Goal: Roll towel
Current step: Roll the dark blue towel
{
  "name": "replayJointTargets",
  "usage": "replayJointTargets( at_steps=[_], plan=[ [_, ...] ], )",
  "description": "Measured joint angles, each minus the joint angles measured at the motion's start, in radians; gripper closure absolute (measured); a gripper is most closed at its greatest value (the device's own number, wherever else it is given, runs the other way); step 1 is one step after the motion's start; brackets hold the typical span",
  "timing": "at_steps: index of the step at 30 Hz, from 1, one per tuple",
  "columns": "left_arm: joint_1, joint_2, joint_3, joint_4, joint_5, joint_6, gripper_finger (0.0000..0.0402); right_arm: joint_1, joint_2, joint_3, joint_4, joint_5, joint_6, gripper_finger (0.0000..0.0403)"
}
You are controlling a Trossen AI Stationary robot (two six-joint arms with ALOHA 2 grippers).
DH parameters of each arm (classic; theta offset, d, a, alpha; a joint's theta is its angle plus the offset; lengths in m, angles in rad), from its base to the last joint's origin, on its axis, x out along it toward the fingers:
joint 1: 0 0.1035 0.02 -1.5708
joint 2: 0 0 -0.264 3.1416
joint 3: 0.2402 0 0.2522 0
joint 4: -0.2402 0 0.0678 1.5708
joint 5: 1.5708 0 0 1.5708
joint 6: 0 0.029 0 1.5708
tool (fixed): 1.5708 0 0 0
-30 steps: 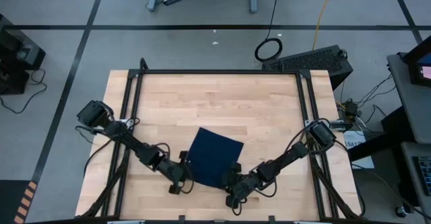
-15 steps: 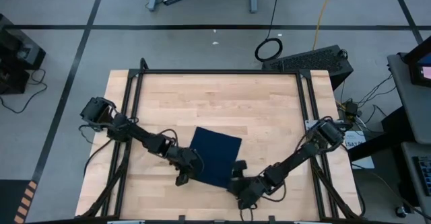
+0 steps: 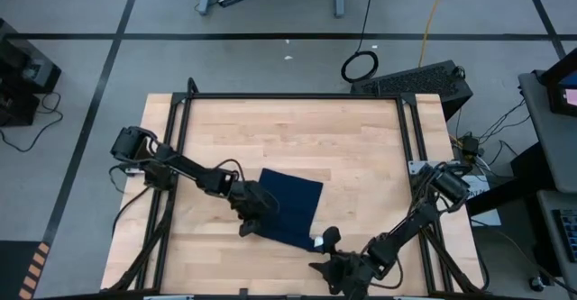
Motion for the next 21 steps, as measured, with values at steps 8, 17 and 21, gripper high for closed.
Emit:
replayJointTargets(
  at_steps=[8, 17, 21],
  plan=[
    [0.032, 0.000, -0.001, -0.007, 0.057, -0.076, 0.0390, -0.064, 0.062, 0.001, 0.021, 0.009, -0.018, 0.0219],
    [0.051, 0.001, -0.002, -0.035, 0.071, -0.080, 0.0391, -0.092, 0.072, 0.003, 0.025, 0.011, -0.032, 0.0181],
    [0.055, 0.001, -0.002, -0.035, 0.071, -0.080, 0.0391, -0.110, 0.072, 0.003, 0.015, 0.014, -0.013, 0.0158]
  ],
)
